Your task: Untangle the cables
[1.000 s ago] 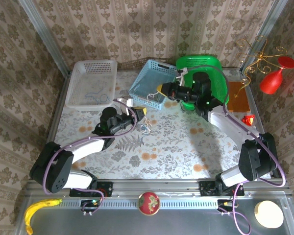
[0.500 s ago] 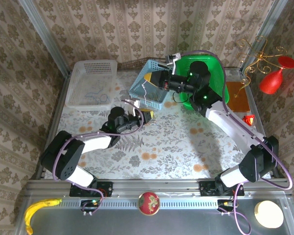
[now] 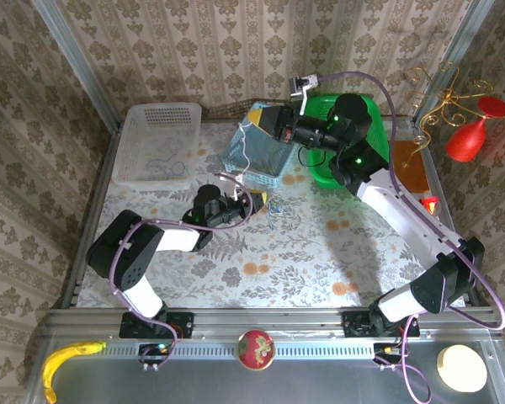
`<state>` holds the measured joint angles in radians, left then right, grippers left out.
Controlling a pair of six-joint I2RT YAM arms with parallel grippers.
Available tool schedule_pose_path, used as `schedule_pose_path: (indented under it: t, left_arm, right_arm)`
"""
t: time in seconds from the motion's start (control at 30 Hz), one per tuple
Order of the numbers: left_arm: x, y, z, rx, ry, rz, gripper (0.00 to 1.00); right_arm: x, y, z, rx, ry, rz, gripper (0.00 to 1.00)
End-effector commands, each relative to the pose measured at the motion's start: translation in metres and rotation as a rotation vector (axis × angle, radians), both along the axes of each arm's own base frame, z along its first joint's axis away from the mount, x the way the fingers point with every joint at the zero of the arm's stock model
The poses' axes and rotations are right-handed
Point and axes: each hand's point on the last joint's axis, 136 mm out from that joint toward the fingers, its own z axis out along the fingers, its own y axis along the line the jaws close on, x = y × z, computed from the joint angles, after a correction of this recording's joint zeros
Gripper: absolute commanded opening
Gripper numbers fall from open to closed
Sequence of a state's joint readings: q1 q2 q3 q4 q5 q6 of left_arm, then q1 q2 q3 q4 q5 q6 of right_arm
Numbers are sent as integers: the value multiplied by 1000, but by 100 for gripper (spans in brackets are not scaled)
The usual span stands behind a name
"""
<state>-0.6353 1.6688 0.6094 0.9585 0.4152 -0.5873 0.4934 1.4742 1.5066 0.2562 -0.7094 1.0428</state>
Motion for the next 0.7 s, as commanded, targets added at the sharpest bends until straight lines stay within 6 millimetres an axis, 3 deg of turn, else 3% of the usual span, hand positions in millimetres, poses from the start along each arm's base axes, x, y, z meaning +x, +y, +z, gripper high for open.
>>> schedule_pose_path:
  t: [0.0,0.13,0.27,0.47,0.67]
  left_arm:
    - [-1,-1,16,-54,-37,3,30]
    - [-5,5,20,-48,-40,13,35]
    - [-10,13,26,-19,-44,31,42]
    - [-19,29,39,27,-57,63,58]
    - [-27,44,53,85,-59,98,68]
  right_arm:
    - [-3,-14,23,2,-59,-58,0]
    - [17,-34,20,-13,-52,-147,0]
    - [48,-71,7,-80,-53,-314,0]
    - [97,-140,-29,-220,-20,-605,0]
    - [135,-210,-76,-445,0,-891,0]
